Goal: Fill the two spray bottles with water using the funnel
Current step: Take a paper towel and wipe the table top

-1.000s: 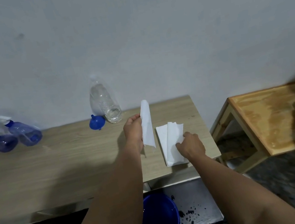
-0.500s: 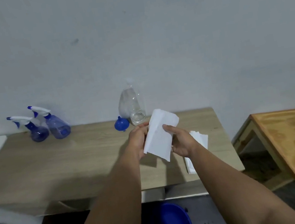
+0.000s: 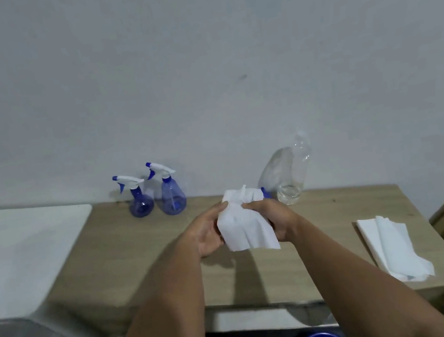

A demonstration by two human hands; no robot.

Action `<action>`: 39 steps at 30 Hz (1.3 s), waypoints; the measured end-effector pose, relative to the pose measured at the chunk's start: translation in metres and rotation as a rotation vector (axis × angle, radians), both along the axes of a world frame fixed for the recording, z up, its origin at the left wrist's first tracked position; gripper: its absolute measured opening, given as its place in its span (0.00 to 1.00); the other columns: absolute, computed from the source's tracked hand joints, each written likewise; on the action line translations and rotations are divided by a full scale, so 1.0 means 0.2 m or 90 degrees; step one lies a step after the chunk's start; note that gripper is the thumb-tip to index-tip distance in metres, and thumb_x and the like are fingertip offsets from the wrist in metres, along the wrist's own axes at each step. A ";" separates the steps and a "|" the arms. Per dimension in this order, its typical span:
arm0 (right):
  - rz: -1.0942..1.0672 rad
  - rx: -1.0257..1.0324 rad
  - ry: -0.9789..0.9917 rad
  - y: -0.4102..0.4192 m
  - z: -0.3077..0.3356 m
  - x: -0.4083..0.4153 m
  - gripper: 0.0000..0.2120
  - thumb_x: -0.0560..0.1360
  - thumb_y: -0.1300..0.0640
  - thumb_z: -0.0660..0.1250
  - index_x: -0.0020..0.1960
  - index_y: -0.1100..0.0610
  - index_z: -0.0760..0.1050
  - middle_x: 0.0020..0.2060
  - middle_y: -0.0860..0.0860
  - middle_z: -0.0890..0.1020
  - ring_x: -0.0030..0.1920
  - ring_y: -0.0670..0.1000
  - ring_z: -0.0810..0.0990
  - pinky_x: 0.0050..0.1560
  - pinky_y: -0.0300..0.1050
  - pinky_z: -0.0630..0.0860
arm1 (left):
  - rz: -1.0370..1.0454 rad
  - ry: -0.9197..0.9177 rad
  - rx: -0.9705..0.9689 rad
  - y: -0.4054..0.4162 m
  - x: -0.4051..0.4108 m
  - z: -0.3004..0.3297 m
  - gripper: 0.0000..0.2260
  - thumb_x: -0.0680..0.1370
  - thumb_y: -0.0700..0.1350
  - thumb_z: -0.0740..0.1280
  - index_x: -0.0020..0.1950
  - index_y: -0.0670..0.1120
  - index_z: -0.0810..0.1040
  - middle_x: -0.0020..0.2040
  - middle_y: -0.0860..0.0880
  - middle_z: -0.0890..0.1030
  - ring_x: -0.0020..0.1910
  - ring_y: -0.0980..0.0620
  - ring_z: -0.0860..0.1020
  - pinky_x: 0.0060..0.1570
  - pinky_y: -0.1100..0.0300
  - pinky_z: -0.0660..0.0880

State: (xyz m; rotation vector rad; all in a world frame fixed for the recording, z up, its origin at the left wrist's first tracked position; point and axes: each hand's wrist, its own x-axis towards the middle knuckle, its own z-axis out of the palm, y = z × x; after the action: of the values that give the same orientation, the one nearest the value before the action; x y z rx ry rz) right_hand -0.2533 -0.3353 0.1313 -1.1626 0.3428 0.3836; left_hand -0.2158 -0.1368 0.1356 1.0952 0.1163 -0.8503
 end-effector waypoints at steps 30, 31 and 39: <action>0.011 -0.103 -0.013 0.61 0.06 0.06 0.19 0.77 0.57 0.76 0.67 0.55 0.81 0.59 0.57 0.87 0.58 0.59 0.86 0.62 0.63 0.81 | 0.027 0.058 0.050 0.76 0.10 0.01 0.20 0.75 0.46 0.68 0.65 0.40 0.78 0.59 0.38 0.83 0.53 0.38 0.81 0.52 0.47 0.79; 0.027 -0.096 -0.002 0.59 0.04 0.06 0.20 0.77 0.57 0.77 0.68 0.56 0.80 0.60 0.57 0.87 0.60 0.60 0.86 0.64 0.63 0.80 | 0.048 0.061 0.039 0.77 0.10 0.01 0.19 0.76 0.46 0.68 0.65 0.40 0.78 0.58 0.39 0.83 0.53 0.38 0.81 0.52 0.47 0.78; 0.097 -0.074 0.083 0.64 -0.12 0.04 0.17 0.79 0.51 0.73 0.66 0.53 0.80 0.56 0.54 0.85 0.54 0.55 0.83 0.50 0.51 0.80 | 0.273 0.042 0.106 0.87 0.01 -0.11 0.18 0.78 0.44 0.70 0.65 0.37 0.78 0.53 0.38 0.84 0.46 0.42 0.84 0.41 0.51 0.81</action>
State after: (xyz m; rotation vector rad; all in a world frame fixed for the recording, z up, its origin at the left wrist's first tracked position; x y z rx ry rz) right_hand -0.2462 -0.2074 0.1069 -1.2849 0.3956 0.5814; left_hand -0.2143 0.0377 0.1131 1.1418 0.4673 -0.4958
